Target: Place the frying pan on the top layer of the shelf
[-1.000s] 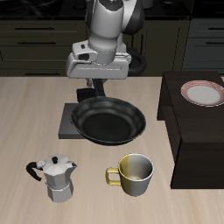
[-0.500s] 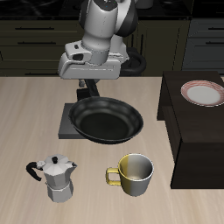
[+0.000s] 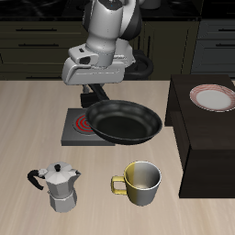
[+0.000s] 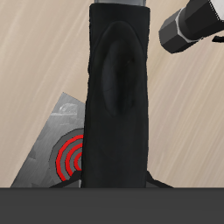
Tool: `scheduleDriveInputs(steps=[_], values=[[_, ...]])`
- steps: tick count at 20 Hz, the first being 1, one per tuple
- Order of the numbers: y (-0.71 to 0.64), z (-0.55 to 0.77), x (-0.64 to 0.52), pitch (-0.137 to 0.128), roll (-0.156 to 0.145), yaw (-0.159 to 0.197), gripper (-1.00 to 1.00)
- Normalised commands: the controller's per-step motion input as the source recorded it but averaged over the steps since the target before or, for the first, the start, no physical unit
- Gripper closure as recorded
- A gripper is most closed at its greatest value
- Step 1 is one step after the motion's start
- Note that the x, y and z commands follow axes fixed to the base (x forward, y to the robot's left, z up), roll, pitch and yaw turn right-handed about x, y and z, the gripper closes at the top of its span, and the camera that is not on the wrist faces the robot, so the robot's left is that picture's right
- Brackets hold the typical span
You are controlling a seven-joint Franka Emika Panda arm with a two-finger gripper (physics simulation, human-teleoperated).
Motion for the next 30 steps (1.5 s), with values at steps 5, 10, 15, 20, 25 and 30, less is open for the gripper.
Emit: scheduleDriveInputs(steps=[5,10,15,20,25,30], values=[[0.0,-0.03,-0.03,0.005,0.021,0.04,1.0],[-0.03,-0.01,0.0,-0.01,-0.013,0.055,1.0],[-0.04,-0.07,0.09,0.014,0.004,0.024,1.0],[-0.05,-0.1,0.06,0.001,-0.016,0.035,1.0],[-0.02,-0.03,0.05,-0.012,-0.012,0.056,1.0],[0.08,-0.06,0.01,-0.01,0.019,0.063,1.0]])
